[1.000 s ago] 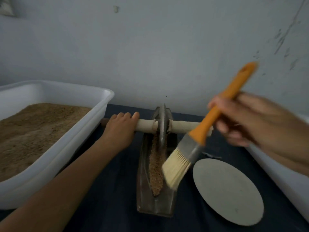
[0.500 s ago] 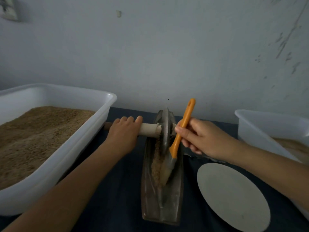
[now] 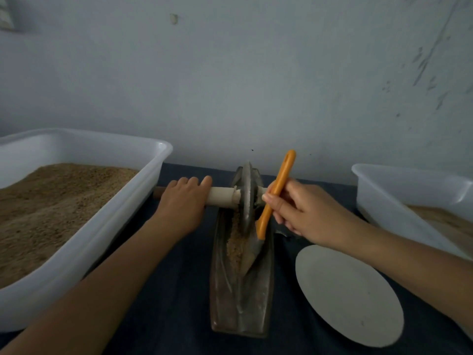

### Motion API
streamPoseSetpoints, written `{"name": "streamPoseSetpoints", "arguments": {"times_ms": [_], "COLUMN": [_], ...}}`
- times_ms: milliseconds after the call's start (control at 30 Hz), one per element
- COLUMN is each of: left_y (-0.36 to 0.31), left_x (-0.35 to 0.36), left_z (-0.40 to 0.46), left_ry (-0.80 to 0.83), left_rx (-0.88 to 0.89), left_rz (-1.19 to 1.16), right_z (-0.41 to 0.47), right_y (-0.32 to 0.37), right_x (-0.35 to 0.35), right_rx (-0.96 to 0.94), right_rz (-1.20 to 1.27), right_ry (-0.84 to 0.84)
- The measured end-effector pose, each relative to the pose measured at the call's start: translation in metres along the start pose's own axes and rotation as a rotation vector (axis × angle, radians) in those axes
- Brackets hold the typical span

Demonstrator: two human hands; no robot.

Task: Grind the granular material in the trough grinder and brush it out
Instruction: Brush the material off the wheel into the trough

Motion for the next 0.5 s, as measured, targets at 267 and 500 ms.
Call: {"name": "streamPoseSetpoints", "arguments": {"times_ms": [267,500], "left_y": [0.002,0.003], "left_x": [0.003,0.005], "left_z": [0.002,0.002], "left_ry": [0.018,0.016], "left_rx": [0.004,0.021], "left_rz": [0.001,-0.031], "right_z": [-0.008,-0.033], "right_y": [-0.006,-0.021], "right_x": [-0.003,-0.038], "right_rx": [0.030,0.050], "right_rz": [0.098,0.303], "right_ry": [0.008,-0.184]}}
Point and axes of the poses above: each hand's wrist, its own z-axis towards the middle knuckle, its own x-axis out of the palm, y = z × x, the point moved 9 cm from there along z, towards the middle knuckle, and after that the axes turned 3 degrees about x, right-handed, at the moved point
